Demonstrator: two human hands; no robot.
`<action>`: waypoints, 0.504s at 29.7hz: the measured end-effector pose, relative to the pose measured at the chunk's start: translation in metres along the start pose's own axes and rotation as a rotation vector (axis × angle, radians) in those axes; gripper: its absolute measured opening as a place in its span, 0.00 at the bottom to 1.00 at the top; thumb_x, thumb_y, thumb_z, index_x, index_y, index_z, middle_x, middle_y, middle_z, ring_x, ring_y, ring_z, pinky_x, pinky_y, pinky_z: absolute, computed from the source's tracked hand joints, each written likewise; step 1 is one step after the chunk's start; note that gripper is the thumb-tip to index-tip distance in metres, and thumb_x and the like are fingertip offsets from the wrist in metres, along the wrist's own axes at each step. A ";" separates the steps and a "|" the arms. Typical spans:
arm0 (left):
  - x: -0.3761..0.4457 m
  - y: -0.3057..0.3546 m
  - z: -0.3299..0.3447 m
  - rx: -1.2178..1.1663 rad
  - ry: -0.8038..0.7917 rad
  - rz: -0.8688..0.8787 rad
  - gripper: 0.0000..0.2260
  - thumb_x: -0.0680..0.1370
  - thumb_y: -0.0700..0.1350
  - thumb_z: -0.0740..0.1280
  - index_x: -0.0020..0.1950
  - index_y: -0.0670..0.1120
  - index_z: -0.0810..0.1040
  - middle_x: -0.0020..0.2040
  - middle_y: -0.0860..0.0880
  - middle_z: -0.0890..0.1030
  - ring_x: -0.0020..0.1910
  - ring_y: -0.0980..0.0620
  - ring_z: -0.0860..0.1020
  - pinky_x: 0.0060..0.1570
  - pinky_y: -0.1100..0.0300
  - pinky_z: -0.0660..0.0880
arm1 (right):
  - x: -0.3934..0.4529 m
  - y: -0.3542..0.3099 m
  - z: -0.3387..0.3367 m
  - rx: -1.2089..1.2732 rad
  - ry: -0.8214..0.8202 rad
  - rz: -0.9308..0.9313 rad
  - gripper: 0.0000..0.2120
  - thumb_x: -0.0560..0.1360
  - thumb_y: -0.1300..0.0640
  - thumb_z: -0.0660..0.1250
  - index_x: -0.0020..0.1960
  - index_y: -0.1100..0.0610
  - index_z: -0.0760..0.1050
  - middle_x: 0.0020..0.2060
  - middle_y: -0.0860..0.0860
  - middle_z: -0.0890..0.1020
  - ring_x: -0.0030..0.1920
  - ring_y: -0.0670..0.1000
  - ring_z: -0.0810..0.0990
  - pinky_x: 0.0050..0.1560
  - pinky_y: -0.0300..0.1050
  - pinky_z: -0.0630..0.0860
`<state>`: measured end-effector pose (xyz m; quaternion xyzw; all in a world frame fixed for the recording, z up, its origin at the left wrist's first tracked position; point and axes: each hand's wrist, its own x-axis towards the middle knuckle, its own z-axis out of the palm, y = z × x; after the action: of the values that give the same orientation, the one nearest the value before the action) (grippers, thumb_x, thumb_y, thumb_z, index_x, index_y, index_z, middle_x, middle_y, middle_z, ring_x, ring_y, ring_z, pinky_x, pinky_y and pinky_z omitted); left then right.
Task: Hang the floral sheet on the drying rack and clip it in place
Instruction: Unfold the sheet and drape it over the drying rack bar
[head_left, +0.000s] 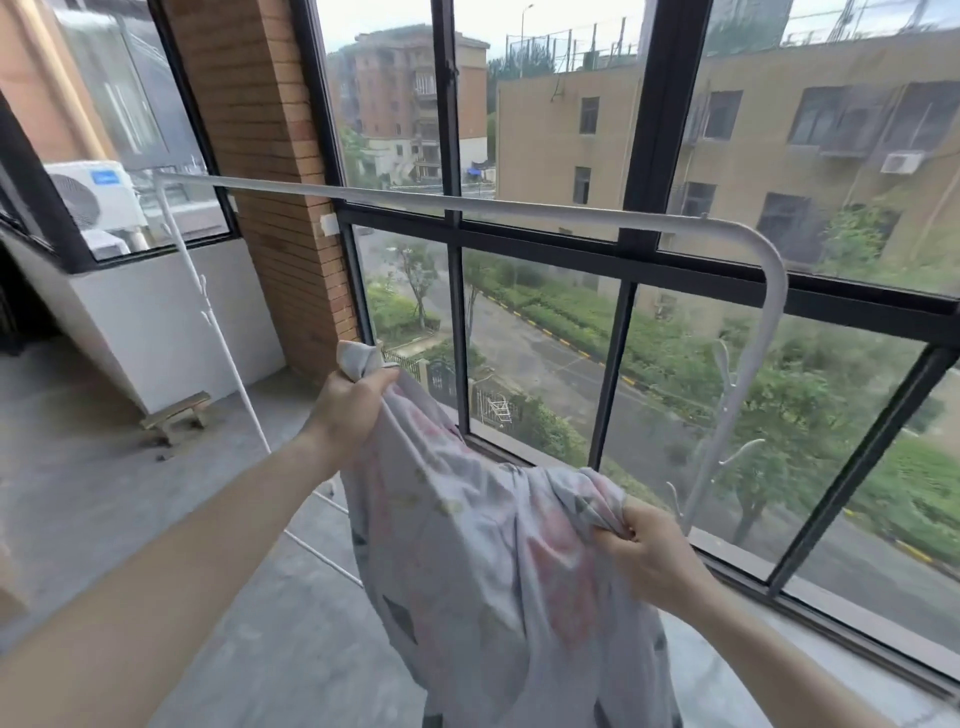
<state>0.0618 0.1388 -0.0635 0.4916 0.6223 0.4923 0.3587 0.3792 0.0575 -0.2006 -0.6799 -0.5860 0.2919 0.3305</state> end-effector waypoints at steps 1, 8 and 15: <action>0.009 -0.002 -0.006 0.029 0.001 0.021 0.12 0.81 0.50 0.69 0.40 0.45 0.77 0.38 0.50 0.76 0.38 0.53 0.76 0.39 0.60 0.71 | 0.003 -0.004 0.005 0.001 -0.022 -0.001 0.14 0.75 0.48 0.69 0.33 0.52 0.73 0.28 0.42 0.77 0.32 0.43 0.70 0.35 0.47 0.70; 0.071 -0.018 -0.070 0.375 -0.093 0.223 0.19 0.81 0.51 0.69 0.34 0.42 0.76 0.33 0.48 0.76 0.32 0.52 0.74 0.37 0.57 0.70 | 0.027 -0.056 0.067 -0.035 0.050 0.027 0.15 0.76 0.55 0.71 0.36 0.62 0.73 0.28 0.45 0.71 0.29 0.45 0.65 0.30 0.41 0.62; 0.150 -0.048 -0.149 0.400 -0.107 0.185 0.18 0.81 0.54 0.69 0.42 0.40 0.83 0.43 0.45 0.83 0.45 0.45 0.81 0.46 0.54 0.74 | 0.052 -0.102 0.129 -0.062 0.229 0.088 0.12 0.75 0.54 0.73 0.39 0.62 0.80 0.30 0.54 0.81 0.31 0.49 0.74 0.33 0.45 0.68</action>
<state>-0.1282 0.2436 -0.0659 0.6333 0.6399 0.3633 0.2398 0.2243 0.1321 -0.1995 -0.7436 -0.5228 0.2083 0.3609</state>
